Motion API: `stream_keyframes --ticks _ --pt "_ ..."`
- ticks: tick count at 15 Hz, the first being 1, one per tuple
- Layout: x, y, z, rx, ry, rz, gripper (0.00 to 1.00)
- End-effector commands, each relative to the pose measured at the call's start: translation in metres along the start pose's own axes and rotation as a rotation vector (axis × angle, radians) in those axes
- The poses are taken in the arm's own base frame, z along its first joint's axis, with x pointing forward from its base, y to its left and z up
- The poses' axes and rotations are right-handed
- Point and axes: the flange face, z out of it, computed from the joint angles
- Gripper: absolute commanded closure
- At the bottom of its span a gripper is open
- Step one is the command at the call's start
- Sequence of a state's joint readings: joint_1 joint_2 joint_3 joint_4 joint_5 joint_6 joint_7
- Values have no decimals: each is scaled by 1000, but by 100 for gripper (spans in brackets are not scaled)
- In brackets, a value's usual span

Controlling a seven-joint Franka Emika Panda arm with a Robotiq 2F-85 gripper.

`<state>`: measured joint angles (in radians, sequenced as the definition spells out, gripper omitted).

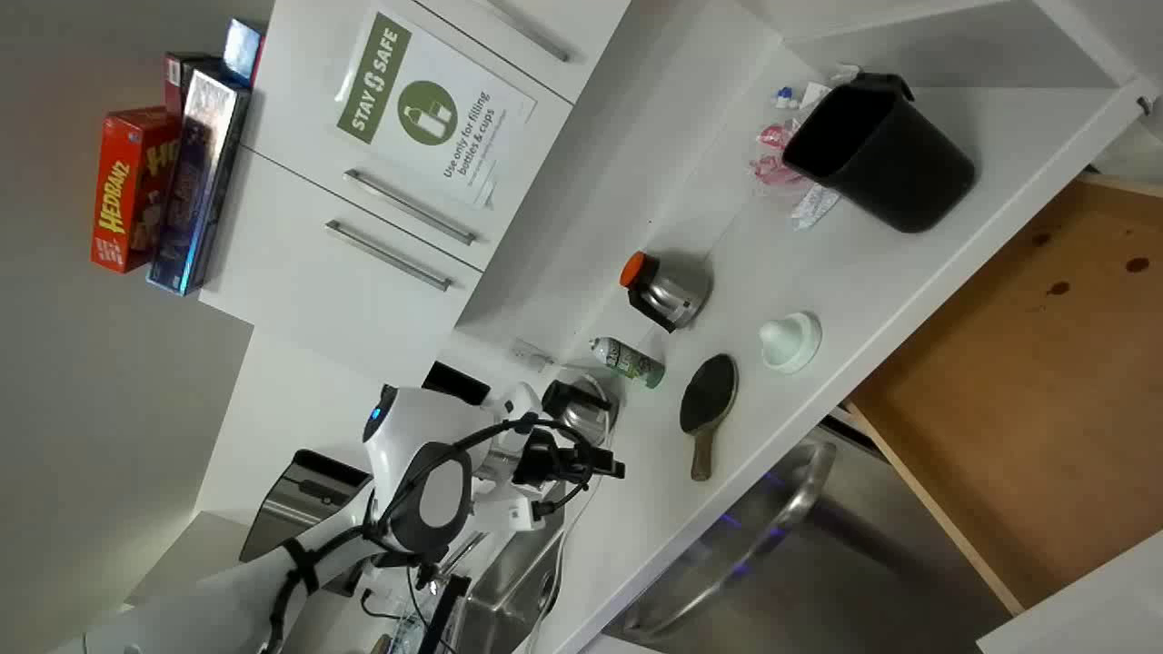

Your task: Open the top kitchen cabinet door to the right

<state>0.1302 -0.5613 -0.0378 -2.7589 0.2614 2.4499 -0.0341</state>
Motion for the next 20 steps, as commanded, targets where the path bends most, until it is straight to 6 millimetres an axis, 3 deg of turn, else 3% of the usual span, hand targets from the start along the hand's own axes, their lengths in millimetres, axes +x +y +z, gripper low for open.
stream_keyframes --ticks 1,5,8,12,20 --pt "0 0 0 0 -1 0 0" --pt "0 0 0 0 -1 0 0" --pt "10 -3 -15 -34 80 -26 0" --pt "37 -15 -57 -58 256 -111 0" --pt "97 -44 -169 -126 576 -347 0"
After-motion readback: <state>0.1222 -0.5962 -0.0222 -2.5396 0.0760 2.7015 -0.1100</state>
